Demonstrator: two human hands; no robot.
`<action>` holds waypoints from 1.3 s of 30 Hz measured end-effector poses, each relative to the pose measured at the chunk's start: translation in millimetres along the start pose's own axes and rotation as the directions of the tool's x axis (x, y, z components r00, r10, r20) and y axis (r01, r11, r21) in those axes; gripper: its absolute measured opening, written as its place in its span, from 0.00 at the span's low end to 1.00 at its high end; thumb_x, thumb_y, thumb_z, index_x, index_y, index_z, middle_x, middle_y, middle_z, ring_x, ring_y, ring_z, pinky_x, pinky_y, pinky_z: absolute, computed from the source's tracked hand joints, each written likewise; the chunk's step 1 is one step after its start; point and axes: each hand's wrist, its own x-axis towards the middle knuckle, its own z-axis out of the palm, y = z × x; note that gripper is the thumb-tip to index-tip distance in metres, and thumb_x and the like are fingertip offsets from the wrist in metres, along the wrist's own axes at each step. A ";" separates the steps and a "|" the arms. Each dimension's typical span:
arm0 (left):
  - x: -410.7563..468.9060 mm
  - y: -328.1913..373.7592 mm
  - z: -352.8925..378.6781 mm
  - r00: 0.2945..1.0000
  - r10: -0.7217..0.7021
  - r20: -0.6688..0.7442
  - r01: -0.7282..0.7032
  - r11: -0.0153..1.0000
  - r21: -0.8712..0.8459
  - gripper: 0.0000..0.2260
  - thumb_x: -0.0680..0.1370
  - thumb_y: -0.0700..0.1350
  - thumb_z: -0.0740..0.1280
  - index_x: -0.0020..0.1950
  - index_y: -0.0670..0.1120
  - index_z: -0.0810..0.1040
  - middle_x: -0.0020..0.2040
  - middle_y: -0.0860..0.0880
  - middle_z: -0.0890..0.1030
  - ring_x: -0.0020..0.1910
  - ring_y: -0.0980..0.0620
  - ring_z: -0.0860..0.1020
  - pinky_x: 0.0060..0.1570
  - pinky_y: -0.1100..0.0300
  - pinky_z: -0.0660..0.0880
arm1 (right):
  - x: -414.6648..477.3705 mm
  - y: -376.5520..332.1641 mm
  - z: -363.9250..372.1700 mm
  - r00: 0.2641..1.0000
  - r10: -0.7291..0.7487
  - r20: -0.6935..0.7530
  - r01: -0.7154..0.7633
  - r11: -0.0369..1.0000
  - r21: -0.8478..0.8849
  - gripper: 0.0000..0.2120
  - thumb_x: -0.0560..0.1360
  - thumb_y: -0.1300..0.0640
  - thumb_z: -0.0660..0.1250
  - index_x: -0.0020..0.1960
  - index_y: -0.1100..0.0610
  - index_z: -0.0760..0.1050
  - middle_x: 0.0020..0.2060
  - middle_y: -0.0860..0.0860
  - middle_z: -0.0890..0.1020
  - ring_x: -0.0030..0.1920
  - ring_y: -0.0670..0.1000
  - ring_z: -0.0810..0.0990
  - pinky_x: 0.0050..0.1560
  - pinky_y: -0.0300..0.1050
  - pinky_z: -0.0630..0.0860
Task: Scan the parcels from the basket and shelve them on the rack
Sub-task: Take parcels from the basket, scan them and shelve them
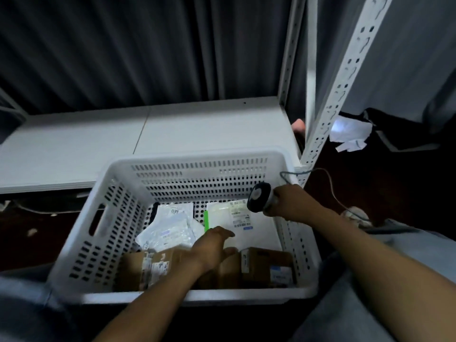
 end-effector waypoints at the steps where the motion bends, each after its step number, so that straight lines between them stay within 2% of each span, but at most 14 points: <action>1: 5.8 4.4 7.5 1.000 0.002 0.027 -0.002 1.000 -0.007 0.24 0.78 0.55 0.65 0.73 0.51 0.67 0.71 0.50 0.69 0.70 0.52 0.67 0.67 0.64 0.62 | 2.4 4.0 2.7 1.000 -0.001 -0.004 0.001 1.000 0.006 0.18 0.73 0.52 0.72 0.32 0.52 0.64 0.30 0.47 0.70 0.34 0.48 0.72 0.33 0.39 0.65; 4: 20.5 16.6 23.9 0.994 -0.021 0.111 0.023 0.999 -0.023 0.26 0.78 0.56 0.66 0.74 0.51 0.66 0.72 0.47 0.69 0.70 0.49 0.67 0.68 0.60 0.64 | 8.8 11.3 9.5 1.000 -0.014 0.016 0.014 1.000 0.000 0.15 0.73 0.52 0.72 0.35 0.53 0.67 0.32 0.47 0.71 0.39 0.47 0.72 0.30 0.35 0.62; 8: 37.3 27.0 39.6 0.977 -0.068 0.204 0.077 0.996 -0.037 0.30 0.77 0.60 0.65 0.75 0.50 0.65 0.69 0.43 0.73 0.68 0.43 0.70 0.66 0.56 0.68 | 15.5 9.7 13.6 0.995 -0.094 0.027 0.093 0.995 0.044 0.10 0.73 0.52 0.72 0.47 0.58 0.78 0.39 0.50 0.75 0.42 0.46 0.73 0.32 0.36 0.63; 13: 42.4 26.2 51.5 0.969 -0.110 0.221 0.146 0.977 -0.156 0.30 0.73 0.62 0.68 0.72 0.53 0.70 0.65 0.47 0.77 0.64 0.47 0.74 0.64 0.55 0.71 | 22.6 6.0 13.0 0.995 -0.101 0.008 0.100 0.991 0.086 0.11 0.72 0.51 0.72 0.45 0.59 0.78 0.35 0.48 0.76 0.40 0.47 0.74 0.29 0.32 0.61; 17: 34.6 25.7 46.9 0.984 -0.102 0.147 0.140 0.951 -0.275 0.27 0.70 0.53 0.75 0.68 0.51 0.74 0.61 0.49 0.78 0.56 0.55 0.76 0.56 0.67 0.71 | 18.3 2.4 6.1 0.998 -0.067 -0.002 0.067 0.993 0.100 0.13 0.72 0.51 0.73 0.36 0.54 0.71 0.31 0.46 0.73 0.34 0.45 0.73 0.29 0.30 0.62; 19: 25.8 24.8 37.2 0.993 -0.108 0.047 0.118 0.934 -0.337 0.23 0.71 0.45 0.76 0.65 0.47 0.76 0.54 0.49 0.77 0.49 0.57 0.74 0.42 0.77 0.67 | 12.8 0.6 1.4 0.999 -0.041 -0.003 0.041 0.985 0.165 0.10 0.72 0.52 0.73 0.39 0.56 0.75 0.35 0.52 0.81 0.36 0.51 0.80 0.31 0.33 0.71; 21: 16.3 19.2 27.3 0.986 -0.147 -0.075 0.103 0.905 -0.414 0.22 0.70 0.42 0.76 0.63 0.47 0.77 0.55 0.48 0.76 0.49 0.56 0.75 0.40 0.80 0.65 | 5.4 -2.7 -4.1 0.999 -0.031 -0.011 0.032 0.971 0.237 0.12 0.72 0.53 0.74 0.47 0.62 0.79 0.41 0.58 0.84 0.39 0.55 0.84 0.34 0.37 0.76; 24: -2.7 10.0 7.4 0.949 -0.244 -0.201 0.084 0.807 -0.584 0.19 0.71 0.44 0.76 0.60 0.51 0.78 0.58 0.50 0.75 0.54 0.52 0.78 0.49 0.70 0.73 | -4.2 -11.1 -12.7 0.998 -0.046 -0.049 0.058 0.955 0.292 0.12 0.72 0.54 0.74 0.49 0.61 0.80 0.40 0.56 0.84 0.35 0.52 0.83 0.31 0.35 0.76; 26: -15.5 6.6 -7.6 0.918 -0.306 -0.253 0.053 0.726 -0.685 0.16 0.73 0.44 0.74 0.59 0.53 0.78 0.59 0.54 0.75 0.51 0.56 0.78 0.44 0.71 0.74 | -9.8 -20.0 -17.6 0.995 -0.048 -0.083 0.076 0.927 0.368 0.09 0.72 0.54 0.74 0.47 0.58 0.78 0.36 0.51 0.82 0.32 0.48 0.81 0.30 0.34 0.76; 28: -29.1 4.7 -22.1 0.873 -0.366 -0.322 -0.015 0.640 -0.768 0.12 0.74 0.44 0.73 0.57 0.52 0.79 0.58 0.53 0.78 0.50 0.56 0.78 0.45 0.69 0.75 | -13.4 -29.2 -18.4 0.990 -0.040 -0.137 0.099 0.880 0.465 0.10 0.70 0.54 0.75 0.48 0.58 0.80 0.37 0.50 0.82 0.35 0.49 0.82 0.32 0.37 0.78; 31: -44.8 2.1 -41.1 0.821 -0.444 -0.358 -0.129 0.468 -0.874 0.09 0.73 0.49 0.73 0.53 0.53 0.81 0.56 0.50 0.82 0.55 0.50 0.79 0.56 0.52 0.77 | -15.2 -38.5 -15.8 0.979 -0.003 -0.204 0.121 0.813 0.569 0.13 0.68 0.55 0.76 0.51 0.57 0.82 0.42 0.52 0.85 0.43 0.49 0.83 0.38 0.40 0.80; 34: -58.2 4.0 -60.6 0.807 -0.483 -0.340 -0.229 0.274 -0.934 0.05 0.77 0.47 0.69 0.52 0.50 0.80 0.53 0.46 0.82 0.51 0.46 0.81 0.50 0.52 0.79 | -19.0 -43.7 -13.1 0.980 -0.015 -0.199 0.140 0.765 0.628 0.12 0.69 0.60 0.76 0.51 0.58 0.82 0.42 0.48 0.85 0.41 0.42 0.81 0.34 0.30 0.74; 37: -64.2 7.6 -75.7 0.800 -0.472 -0.371 -0.292 0.235 -0.927 0.08 0.79 0.47 0.64 0.56 0.49 0.79 0.55 0.44 0.82 0.51 0.46 0.81 0.50 0.53 0.78 | -24.3 -46.5 -13.2 0.987 -0.047 -0.151 0.146 0.641 0.754 0.10 0.70 0.64 0.75 0.51 0.60 0.81 0.42 0.49 0.86 0.38 0.41 0.83 0.36 0.31 0.76; 39: -69.7 10.2 -82.5 0.819 -0.439 -0.369 -0.297 0.225 -0.928 0.19 0.75 0.54 0.67 0.65 0.51 0.76 0.60 0.47 0.81 0.55 0.48 0.81 0.56 0.50 0.77 | -26.3 -48.2 -14.4 0.986 -0.050 -0.161 0.160 0.572 0.805 0.10 0.71 0.65 0.74 0.52 0.59 0.81 0.43 0.50 0.86 0.39 0.42 0.84 0.36 0.33 0.78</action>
